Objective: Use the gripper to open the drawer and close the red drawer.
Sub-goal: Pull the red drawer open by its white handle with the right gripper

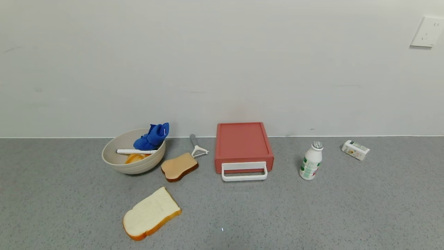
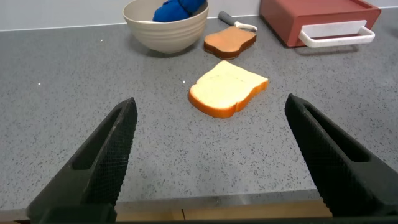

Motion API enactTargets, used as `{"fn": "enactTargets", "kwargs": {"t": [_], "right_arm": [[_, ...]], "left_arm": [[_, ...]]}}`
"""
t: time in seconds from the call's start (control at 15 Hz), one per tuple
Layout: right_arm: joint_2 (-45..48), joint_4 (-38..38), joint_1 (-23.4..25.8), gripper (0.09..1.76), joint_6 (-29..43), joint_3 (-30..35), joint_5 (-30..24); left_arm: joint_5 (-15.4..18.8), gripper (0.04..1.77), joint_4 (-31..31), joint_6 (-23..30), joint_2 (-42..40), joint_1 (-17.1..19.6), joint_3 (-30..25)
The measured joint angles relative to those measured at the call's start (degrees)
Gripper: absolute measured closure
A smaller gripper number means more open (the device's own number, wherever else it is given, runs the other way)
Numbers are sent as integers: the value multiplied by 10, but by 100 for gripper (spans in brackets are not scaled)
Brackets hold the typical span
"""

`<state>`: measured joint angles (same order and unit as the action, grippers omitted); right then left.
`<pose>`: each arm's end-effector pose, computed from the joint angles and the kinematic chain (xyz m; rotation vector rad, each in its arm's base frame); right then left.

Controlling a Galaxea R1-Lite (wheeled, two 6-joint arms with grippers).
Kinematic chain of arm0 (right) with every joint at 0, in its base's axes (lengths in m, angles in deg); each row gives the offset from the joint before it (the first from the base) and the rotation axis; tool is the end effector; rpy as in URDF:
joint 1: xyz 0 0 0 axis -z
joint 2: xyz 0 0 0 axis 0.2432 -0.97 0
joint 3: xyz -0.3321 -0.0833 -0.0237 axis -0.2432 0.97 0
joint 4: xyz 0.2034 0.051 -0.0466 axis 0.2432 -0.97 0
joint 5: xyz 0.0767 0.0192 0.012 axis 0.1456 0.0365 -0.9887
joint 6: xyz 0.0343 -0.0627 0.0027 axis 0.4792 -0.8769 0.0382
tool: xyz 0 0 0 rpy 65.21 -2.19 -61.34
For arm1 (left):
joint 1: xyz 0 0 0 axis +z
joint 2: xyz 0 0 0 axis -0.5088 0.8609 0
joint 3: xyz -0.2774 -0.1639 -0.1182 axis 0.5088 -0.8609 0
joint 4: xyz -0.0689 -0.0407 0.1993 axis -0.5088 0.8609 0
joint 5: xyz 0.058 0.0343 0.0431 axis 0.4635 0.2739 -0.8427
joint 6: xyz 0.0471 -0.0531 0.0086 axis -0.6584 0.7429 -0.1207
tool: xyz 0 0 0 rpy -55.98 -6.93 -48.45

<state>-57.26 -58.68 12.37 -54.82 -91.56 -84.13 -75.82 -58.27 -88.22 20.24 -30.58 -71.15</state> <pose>0.1390 0.0151 0.3139 0.0524 0.2780 0.1786 0.0094 -0.0014 0.0743 0.0057 0.0095 -0.0214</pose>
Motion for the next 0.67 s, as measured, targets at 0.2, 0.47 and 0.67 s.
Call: {"fn": "enactTargets", "kwargs": {"t": [0.2,0.47,0.67], "right_arm": [[0,0,0,14,0,0,0],[0,0,0,14,0,0,0],[0,0,0,14,0,0,0]], "left_arm": [[0,9,0,0,0,0,0],[0,9,0,0,0,0,0],[0,9,0,0,0,0,0]]}}
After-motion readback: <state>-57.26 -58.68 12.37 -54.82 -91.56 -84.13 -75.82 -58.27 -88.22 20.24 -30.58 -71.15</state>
